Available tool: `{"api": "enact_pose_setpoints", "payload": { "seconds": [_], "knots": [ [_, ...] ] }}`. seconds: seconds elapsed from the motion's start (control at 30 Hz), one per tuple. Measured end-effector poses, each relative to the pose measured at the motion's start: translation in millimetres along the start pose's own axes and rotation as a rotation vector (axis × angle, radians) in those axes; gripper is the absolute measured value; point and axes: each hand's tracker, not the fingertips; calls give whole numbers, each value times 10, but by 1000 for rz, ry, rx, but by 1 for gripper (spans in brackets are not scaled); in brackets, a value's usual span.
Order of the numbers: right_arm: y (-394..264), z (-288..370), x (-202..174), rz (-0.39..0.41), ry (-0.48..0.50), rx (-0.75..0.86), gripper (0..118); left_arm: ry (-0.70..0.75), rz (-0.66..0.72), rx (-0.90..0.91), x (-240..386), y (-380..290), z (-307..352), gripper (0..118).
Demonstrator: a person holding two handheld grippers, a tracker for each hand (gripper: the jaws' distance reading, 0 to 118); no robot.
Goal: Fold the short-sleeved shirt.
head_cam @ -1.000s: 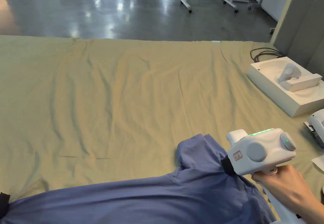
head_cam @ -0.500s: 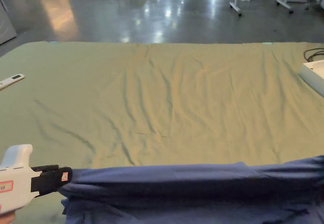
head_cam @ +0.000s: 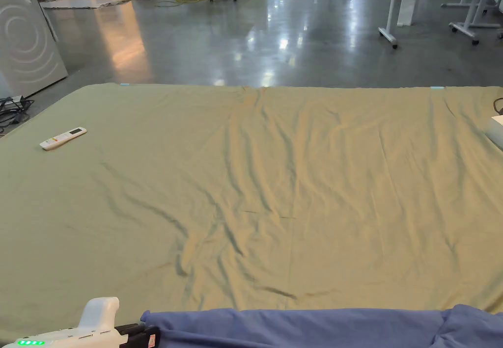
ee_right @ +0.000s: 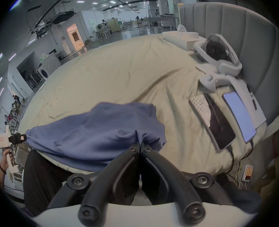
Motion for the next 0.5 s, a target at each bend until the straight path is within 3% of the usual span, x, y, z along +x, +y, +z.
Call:
{"api": "enact_pose_setpoints", "payload": {
  "seconds": [0.13,0.17,0.2,0.23,0.27,0.3,0.5],
  "knots": [
    [-134,-98,5,16,3,2,1,11,-30,26,-17,-68,-90,7],
    [-139,-91,7,13,4,-3,13,33,-11,21,-1,-94,-70,14],
    [-138,-59,9,12,-15,-9,34,67,15,17,-14,-99,-22,31],
    [-131,33,20,16,-30,13,69,65,36,36,-20,-98,57,65],
    [-101,139,46,22,-39,63,93,45,48,87,-9,-87,173,89],
    [-71,266,48,22,-58,109,100,44,50,127,54,-51,334,97],
    [187,1297,-421,90,-94,504,96,98,-100,546,898,244,1400,97]
  ]
}}
